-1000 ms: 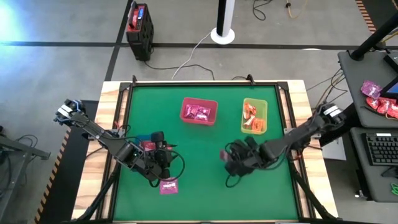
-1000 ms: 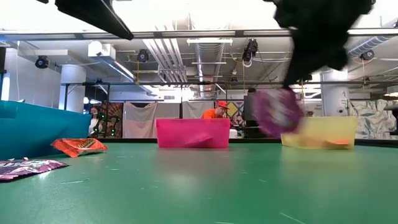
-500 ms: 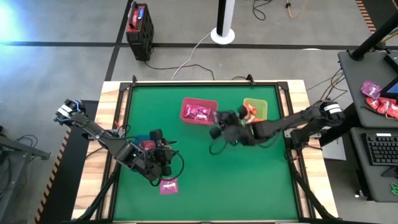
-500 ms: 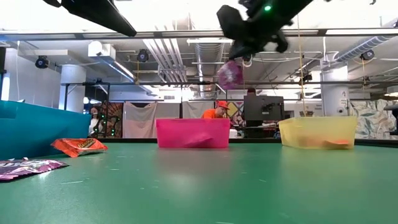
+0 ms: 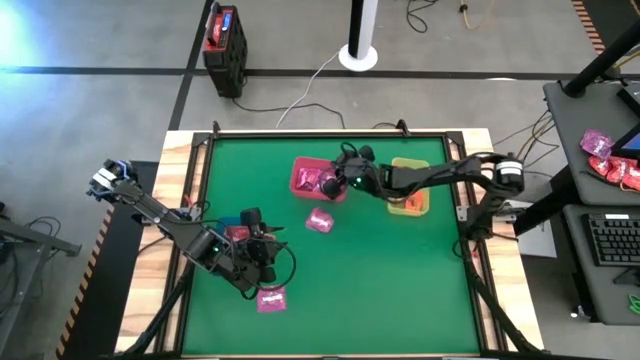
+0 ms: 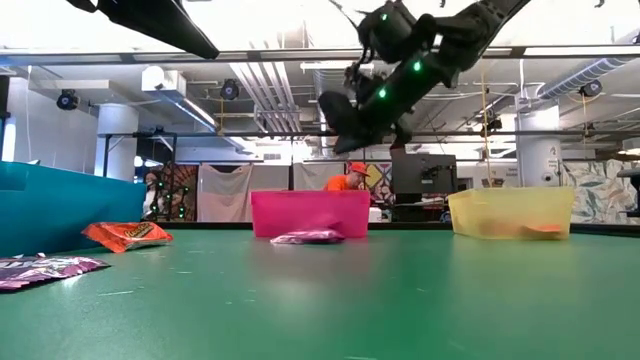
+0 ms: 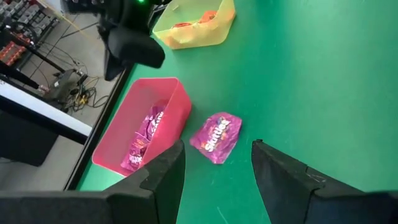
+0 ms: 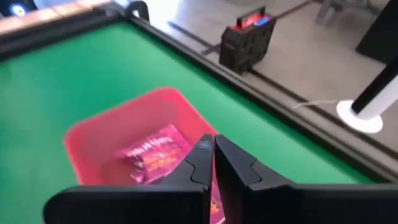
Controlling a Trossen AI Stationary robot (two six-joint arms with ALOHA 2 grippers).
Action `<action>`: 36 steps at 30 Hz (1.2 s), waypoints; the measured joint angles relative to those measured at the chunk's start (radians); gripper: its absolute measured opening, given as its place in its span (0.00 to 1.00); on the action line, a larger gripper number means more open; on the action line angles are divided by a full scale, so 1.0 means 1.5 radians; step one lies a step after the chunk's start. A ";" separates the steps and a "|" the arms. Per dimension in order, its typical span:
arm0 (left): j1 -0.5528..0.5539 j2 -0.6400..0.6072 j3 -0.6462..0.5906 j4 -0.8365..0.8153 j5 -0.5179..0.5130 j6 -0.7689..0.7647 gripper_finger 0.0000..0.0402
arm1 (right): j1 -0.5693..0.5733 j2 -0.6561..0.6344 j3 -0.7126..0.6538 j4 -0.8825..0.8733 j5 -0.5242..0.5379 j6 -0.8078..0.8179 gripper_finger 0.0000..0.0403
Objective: Sort candy by brand, put in halloween buckets
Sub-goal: Put the violet candy into the red bin
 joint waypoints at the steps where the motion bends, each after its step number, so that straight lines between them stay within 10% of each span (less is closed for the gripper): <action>1: 0.000 0.000 0.000 -0.002 0.000 -0.001 0.42 | -0.002 0.004 0.000 0.000 -0.010 0.003 0.02; 11: 0.000 0.000 0.000 -0.042 0.000 -0.003 0.42 | 0.070 -0.011 0.000 -0.030 -0.323 -0.052 0.02; 20: 0.000 0.000 0.000 -0.043 0.000 -0.011 0.42 | 0.138 0.053 -0.009 -0.040 -0.269 -0.124 0.09; 36: 0.000 0.000 0.000 -0.042 0.000 -0.014 0.42 | 0.157 0.177 -0.001 -0.001 -0.163 -0.060 0.60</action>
